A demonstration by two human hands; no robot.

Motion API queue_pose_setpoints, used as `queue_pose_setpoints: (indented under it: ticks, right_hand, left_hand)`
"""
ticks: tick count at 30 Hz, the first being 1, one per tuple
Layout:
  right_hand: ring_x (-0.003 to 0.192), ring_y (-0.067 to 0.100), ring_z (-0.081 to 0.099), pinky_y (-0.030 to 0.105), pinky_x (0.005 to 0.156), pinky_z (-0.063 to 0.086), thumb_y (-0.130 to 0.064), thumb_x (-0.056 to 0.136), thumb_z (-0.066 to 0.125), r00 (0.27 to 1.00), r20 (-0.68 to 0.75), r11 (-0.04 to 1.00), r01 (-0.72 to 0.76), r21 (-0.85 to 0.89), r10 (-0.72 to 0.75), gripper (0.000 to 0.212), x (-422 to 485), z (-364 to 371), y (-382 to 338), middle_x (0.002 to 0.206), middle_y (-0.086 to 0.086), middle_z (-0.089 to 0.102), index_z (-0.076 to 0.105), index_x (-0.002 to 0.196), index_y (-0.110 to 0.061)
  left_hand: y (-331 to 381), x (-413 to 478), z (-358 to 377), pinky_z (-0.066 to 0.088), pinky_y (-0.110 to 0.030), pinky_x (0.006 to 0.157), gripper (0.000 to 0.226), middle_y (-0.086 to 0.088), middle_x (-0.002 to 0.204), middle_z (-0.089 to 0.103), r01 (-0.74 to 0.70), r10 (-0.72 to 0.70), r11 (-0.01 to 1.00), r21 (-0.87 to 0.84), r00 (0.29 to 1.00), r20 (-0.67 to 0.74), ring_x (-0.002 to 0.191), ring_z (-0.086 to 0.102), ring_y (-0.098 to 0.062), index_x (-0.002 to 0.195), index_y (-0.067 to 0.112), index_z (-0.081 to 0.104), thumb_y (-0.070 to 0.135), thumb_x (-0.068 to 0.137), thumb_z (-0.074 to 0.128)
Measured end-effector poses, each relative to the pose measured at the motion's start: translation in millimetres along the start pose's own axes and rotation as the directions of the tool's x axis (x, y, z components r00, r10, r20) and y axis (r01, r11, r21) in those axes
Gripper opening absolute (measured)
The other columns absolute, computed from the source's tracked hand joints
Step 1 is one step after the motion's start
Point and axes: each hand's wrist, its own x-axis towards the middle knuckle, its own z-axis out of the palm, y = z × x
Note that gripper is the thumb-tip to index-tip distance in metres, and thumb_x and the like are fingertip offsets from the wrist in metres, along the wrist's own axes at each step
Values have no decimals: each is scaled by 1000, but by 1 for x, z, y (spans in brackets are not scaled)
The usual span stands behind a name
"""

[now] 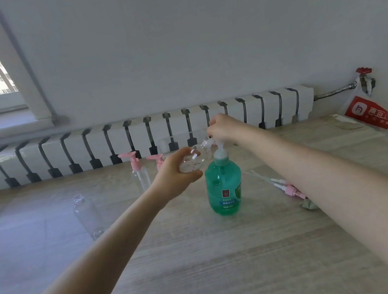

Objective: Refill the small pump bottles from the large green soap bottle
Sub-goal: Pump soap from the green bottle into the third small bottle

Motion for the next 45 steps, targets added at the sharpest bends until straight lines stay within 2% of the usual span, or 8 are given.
queue_pose_setpoints:
  ticks: [5,9,12,16,28,40,42,45]
  right_hand:
    - [64,16,35,22,52,25,-7,95,39,1000,23,998,-6,-64,7,18,1,3,1,69,2,32,47,79,-5]
    - [57,13,32,21,54,30,-3,97,32,999,54,995,9,-104,-4,28,5,6,1,68,3,34,58,107,4]
    - [58,12,31,21,54,29,-6,98,31,997,65,982,53,-184,-42,29,7,10,7,69,4,34,48,74,-7]
    - [73,16,38,22,60,32,-4,98,33,996,82,981,38,-191,-23,30,6,17,6,73,10,39,55,115,7]
    - [60,8,31,17,52,26,-3,99,32,993,114,923,62,-379,-20,29,-1,16,1,71,1,33,52,117,6]
    - [78,19,38,28,65,38,-3,98,33,995,93,960,56,-273,-32,21,-9,8,-4,77,4,43,52,105,-4]
    - [74,17,38,27,58,37,-6,96,38,995,86,964,70,-256,-49,19,-4,5,-5,85,11,52,55,98,0]
    - [62,14,35,25,50,25,-7,91,43,1000,-16,989,2,-150,-4,16,1,2,-6,71,4,38,43,75,-7]
  left_hand:
    - [1,0,-2,48,-38,98,52,1,120,53,8,-8,1000,12,1000,-7,109,54,-18,132,13,49,7,83,67]
    - [0,1,-2,48,-39,98,53,-3,126,54,7,-7,1000,16,1000,-11,110,54,-19,132,13,49,7,83,67]
    - [-1,1,-2,47,-44,100,55,-5,126,55,3,-3,999,46,1000,-7,113,54,-22,134,13,48,9,83,68]
    - [-6,0,-3,45,-41,102,59,-4,127,54,-3,3,998,60,1000,-9,116,52,-21,137,13,45,10,83,68]
    - [-12,0,0,45,-42,102,58,-5,130,53,1,-1,999,51,1000,-3,117,52,-21,136,12,47,9,82,69]
    - [-7,-3,-3,47,-41,100,58,-4,130,54,10,-10,1000,25,1000,-9,116,53,-21,136,13,47,9,83,69]
    - [-5,-2,-4,49,-38,97,56,-4,128,55,6,-6,1000,20,1000,-9,111,55,-20,135,12,48,9,83,68]
    - [-3,-1,-5,47,-39,99,58,-5,128,54,11,-11,999,38,1000,-14,112,54,-20,136,12,47,10,83,69]
